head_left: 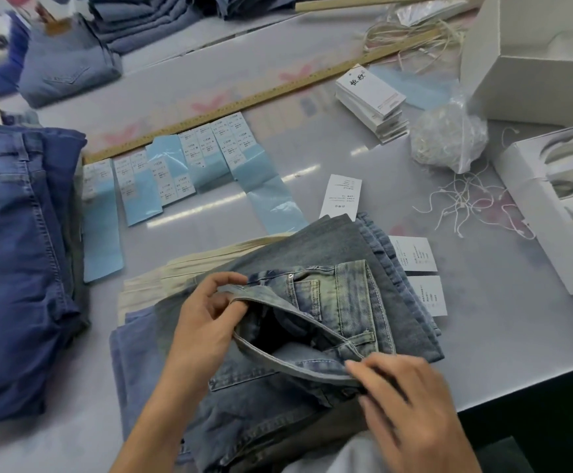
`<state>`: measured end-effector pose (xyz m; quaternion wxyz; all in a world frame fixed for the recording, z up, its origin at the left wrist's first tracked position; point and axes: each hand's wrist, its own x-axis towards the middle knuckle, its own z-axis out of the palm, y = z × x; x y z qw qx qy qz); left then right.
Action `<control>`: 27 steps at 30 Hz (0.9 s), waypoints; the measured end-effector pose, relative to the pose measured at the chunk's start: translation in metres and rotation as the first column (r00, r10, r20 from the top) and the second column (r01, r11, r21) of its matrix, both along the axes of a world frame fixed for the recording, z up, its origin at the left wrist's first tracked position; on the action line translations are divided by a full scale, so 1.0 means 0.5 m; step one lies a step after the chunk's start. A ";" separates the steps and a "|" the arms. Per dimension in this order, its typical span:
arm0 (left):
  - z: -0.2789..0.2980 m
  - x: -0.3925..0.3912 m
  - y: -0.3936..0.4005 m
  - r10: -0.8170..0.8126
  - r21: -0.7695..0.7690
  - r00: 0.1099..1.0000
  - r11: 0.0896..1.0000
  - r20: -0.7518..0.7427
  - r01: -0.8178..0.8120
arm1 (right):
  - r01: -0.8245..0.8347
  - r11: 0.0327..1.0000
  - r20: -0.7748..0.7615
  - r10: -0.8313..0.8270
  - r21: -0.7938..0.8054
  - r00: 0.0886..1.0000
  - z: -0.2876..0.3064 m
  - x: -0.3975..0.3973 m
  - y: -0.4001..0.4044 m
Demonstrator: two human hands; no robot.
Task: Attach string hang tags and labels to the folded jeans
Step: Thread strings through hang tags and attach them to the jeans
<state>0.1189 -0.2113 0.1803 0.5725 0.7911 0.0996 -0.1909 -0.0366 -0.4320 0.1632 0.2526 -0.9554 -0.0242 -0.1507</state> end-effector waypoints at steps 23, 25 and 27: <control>-0.007 -0.020 -0.062 -0.683 0.543 0.699 0.677 0.212 0.497 | 0.153 0.834 -0.240 -0.026 0.530 0.971 -0.032 -0.050 -0.021; -0.011 -0.026 -0.049 -0.668 0.541 0.707 0.693 0.234 0.476 | 0.144 0.828 -0.217 -0.028 0.542 0.976 -0.033 -0.046 -0.015; -0.018 -0.030 -0.039 -0.633 0.524 0.733 0.725 0.249 0.448 | 0.188 0.813 -0.253 -0.052 0.551 0.966 -0.032 -0.041 -0.013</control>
